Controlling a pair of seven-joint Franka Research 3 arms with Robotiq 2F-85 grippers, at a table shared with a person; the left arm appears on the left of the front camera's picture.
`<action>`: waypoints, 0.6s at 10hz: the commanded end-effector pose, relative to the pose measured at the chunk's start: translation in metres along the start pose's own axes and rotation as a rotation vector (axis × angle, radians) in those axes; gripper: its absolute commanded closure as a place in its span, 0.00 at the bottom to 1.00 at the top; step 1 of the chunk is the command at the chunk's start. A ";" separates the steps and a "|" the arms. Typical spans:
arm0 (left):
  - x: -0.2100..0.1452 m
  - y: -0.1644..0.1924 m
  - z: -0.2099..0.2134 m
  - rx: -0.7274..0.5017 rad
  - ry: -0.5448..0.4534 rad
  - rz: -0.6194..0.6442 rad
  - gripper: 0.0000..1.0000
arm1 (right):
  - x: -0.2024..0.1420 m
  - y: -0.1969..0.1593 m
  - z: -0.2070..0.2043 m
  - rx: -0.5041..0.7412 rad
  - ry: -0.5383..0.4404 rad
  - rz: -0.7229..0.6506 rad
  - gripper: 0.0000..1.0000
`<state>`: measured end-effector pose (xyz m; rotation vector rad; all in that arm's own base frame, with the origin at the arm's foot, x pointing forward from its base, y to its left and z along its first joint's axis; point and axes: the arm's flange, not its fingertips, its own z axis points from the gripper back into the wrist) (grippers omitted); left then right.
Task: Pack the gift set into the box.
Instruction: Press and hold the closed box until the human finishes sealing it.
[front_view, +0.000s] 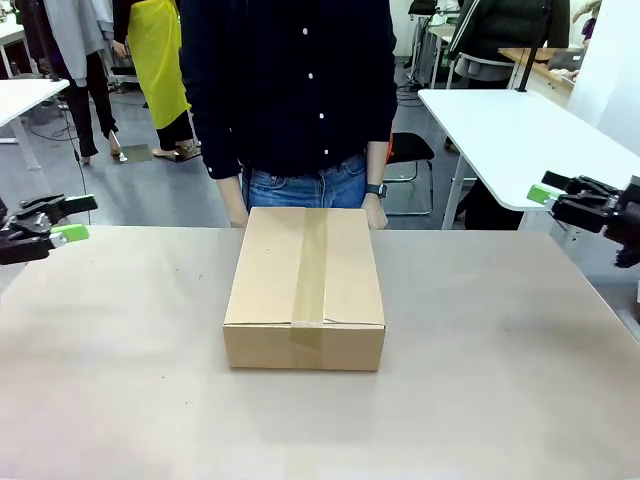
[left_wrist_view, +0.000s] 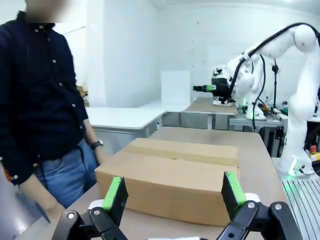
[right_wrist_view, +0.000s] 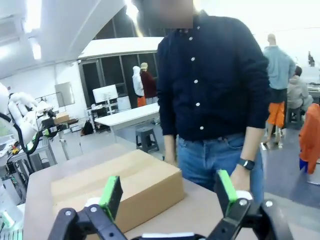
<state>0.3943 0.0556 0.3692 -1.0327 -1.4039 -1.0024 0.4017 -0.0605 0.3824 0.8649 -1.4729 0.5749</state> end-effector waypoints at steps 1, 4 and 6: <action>0.019 -0.003 -0.024 -0.052 0.049 -0.051 0.00 | 0.008 0.012 -0.017 0.056 0.046 0.012 0.00; 0.019 -0.003 -0.024 -0.052 0.049 -0.051 0.00 | 0.008 0.012 -0.017 0.056 0.046 0.012 0.00; 0.019 -0.003 -0.024 -0.052 0.049 -0.051 0.00 | 0.008 0.012 -0.017 0.056 0.046 0.012 0.00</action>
